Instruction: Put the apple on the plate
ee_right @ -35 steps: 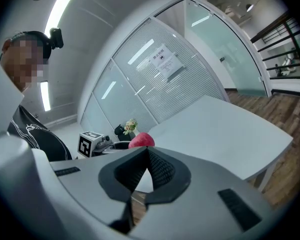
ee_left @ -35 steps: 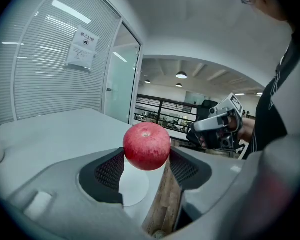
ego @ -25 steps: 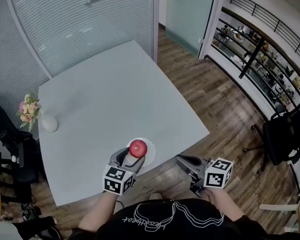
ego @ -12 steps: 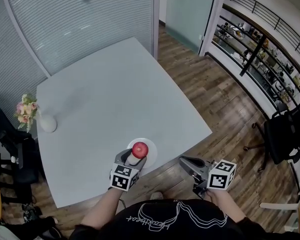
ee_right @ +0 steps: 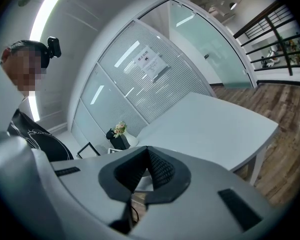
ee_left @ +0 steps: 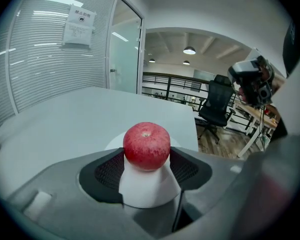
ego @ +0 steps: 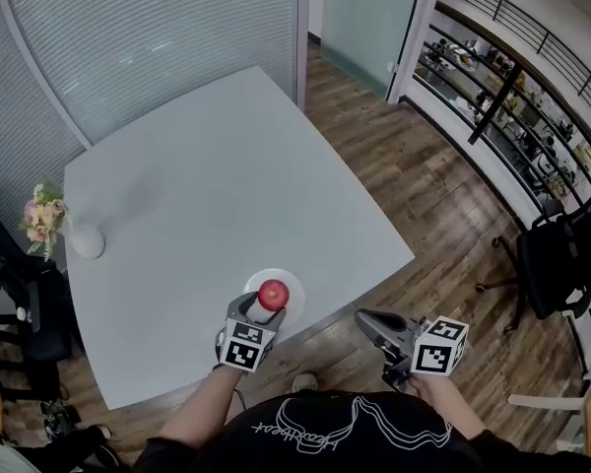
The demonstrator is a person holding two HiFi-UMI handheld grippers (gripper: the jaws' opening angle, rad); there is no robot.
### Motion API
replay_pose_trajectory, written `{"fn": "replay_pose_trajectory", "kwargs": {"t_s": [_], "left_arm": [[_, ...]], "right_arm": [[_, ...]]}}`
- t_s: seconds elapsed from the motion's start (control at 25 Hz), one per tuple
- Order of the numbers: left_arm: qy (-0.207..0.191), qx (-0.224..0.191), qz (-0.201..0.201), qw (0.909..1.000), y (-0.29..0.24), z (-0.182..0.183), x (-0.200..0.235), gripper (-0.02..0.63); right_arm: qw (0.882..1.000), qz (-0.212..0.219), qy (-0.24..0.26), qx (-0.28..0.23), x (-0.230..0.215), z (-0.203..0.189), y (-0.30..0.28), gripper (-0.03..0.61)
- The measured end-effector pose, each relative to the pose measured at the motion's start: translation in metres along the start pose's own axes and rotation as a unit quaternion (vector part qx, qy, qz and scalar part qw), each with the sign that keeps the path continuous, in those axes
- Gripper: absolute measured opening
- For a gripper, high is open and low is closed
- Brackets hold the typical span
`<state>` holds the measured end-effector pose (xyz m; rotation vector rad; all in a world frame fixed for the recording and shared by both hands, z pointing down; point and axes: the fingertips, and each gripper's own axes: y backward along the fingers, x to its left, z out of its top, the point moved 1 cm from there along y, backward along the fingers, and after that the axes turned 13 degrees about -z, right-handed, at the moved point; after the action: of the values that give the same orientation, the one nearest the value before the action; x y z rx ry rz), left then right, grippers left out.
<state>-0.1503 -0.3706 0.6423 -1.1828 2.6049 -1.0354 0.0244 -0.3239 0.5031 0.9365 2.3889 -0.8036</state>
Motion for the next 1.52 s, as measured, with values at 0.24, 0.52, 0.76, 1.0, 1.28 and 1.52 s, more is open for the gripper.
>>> {"fn": "replay_pose_trajectory", "kwargs": {"t_s": [0.24,0.52,0.76,1.0,1.28,1.52], "left_arm": [[-0.009,0.006,-0.002,0.9999,-0.003,-0.002,-0.001,0.291],[-0.058,0.010,0.010,0.9982,-0.003,0.003,-0.004,0.291],[-0.055,0.007,0.008,0.9985,0.000,-0.002,-0.005,0.305],[-0.024,-0.018,0.011,0.9995,0.019,0.008,-0.016,0.312],[0.084,-0.094,0.015,0.9919,0.069,0.032,-0.029,0.311],[0.129,-0.165,-0.045,0.9767,0.116,0.057,-0.074,0.308]], "right_arm": [[1.000,-0.010,-0.007,0.009,-0.006,-0.011,0.006,0.009],[0.999,0.002,-0.037,0.002,-0.003,-0.013,0.008,0.009],[0.999,0.007,-0.038,0.010,0.002,-0.023,0.008,0.009],[1.000,0.015,-0.019,0.006,0.014,-0.020,0.010,0.009],[0.999,0.045,0.001,-0.005,0.036,-0.016,0.011,0.009],[0.997,0.069,0.020,-0.010,0.062,-0.017,0.020,0.009]]}}
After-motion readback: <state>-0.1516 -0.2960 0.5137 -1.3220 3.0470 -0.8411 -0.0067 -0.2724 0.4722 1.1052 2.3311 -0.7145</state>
